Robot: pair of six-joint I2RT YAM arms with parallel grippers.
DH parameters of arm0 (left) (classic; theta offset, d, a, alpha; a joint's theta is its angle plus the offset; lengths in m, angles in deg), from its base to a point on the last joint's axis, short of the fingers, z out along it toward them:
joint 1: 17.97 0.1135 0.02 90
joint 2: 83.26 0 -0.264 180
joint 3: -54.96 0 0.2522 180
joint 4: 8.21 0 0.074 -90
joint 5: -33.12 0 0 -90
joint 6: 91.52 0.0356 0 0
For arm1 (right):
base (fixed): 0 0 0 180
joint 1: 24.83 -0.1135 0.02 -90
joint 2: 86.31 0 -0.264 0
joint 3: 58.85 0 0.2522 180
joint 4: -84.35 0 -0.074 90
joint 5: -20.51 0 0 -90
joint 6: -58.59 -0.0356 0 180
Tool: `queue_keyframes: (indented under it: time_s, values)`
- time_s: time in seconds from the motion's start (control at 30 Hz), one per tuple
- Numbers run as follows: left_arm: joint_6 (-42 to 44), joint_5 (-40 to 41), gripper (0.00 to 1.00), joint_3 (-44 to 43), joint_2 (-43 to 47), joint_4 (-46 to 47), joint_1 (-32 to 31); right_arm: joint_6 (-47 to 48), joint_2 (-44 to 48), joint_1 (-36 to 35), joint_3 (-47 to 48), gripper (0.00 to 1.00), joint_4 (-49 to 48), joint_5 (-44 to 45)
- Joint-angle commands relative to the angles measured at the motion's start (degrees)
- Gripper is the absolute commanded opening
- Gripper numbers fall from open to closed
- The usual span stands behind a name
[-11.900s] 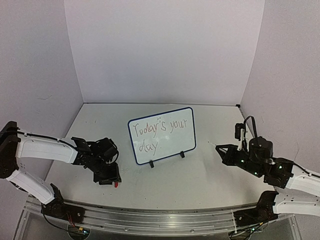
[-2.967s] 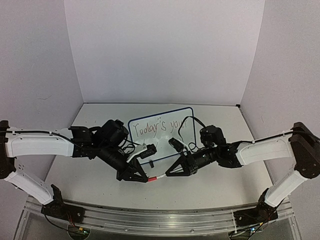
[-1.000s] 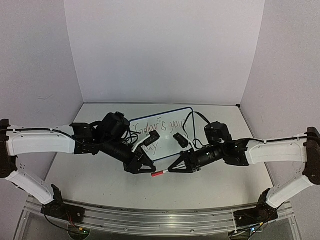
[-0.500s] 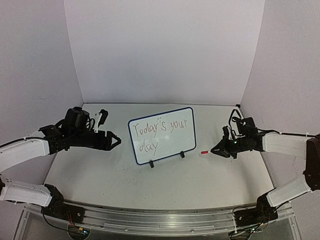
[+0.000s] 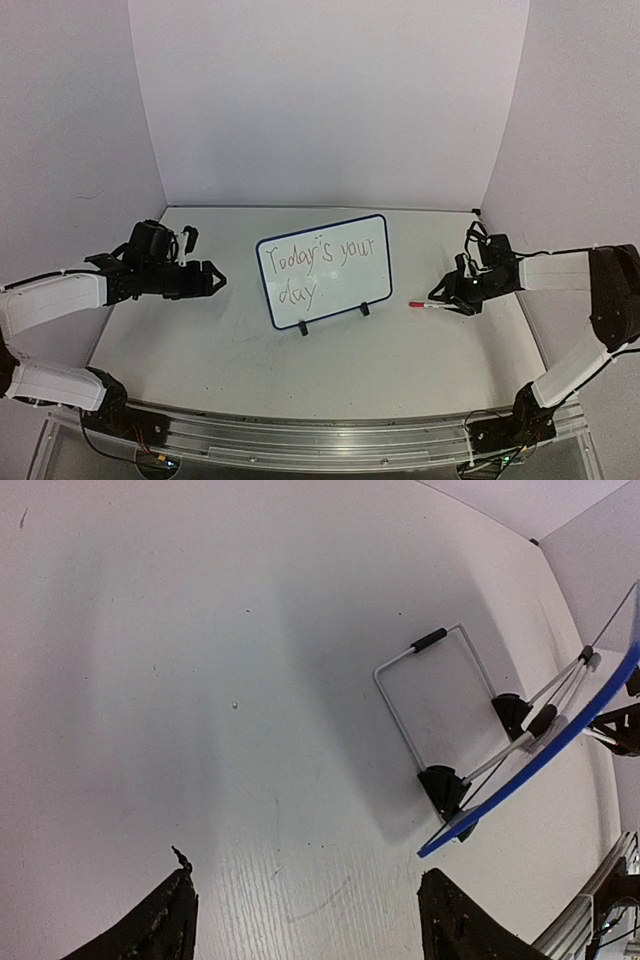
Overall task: Write a sentence on the whiteboard
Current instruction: Put down the whiteboard marker at the center of the board, then reset both arms
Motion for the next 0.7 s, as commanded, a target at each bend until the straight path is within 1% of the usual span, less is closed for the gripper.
queue_keyframes:
  time_s: [0.0,0.17,0.2,0.23,0.33,0.47,0.57,0.67]
  values:
    - [0.42,0.61,0.75,-0.15,-1.43,2.81,3.26,4.12,1.66,0.74,3.28,0.66,2.65,7.08]
    - [1.44,-0.02,0.76,-0.13,-3.14,4.05,10.04,7.33,2.25,2.58,5.73,0.92,7.13,14.35]
    - [1.42,-0.30,0.76,0.02,-3.50,4.76,11.84,7.83,2.36,3.02,6.14,0.96,7.68,15.40]
    - [1.33,-0.68,0.77,0.22,-3.87,5.66,13.44,8.27,2.45,3.54,6.57,0.98,8.19,16.16]
    - [1.60,-0.80,0.79,0.48,-5.10,8.62,17.08,9.46,3.29,5.09,7.33,0.98,8.91,18.11]
    - [4.56,5.47,0.84,-0.79,-5.48,11.22,19.38,10.74,7.45,6.77,6.55,0.98,7.60,21.59]
    - [6.46,10.91,0.86,-1.32,-4.33,14.24,20.05,10.89,12.36,7.50,3.94,0.98,3.55,23.83]
    - [9.30,14.92,0.87,-0.17,-2.14,18.99,20.06,10.64,18.75,7.69,-1.19,0.98,-3.70,25.96]
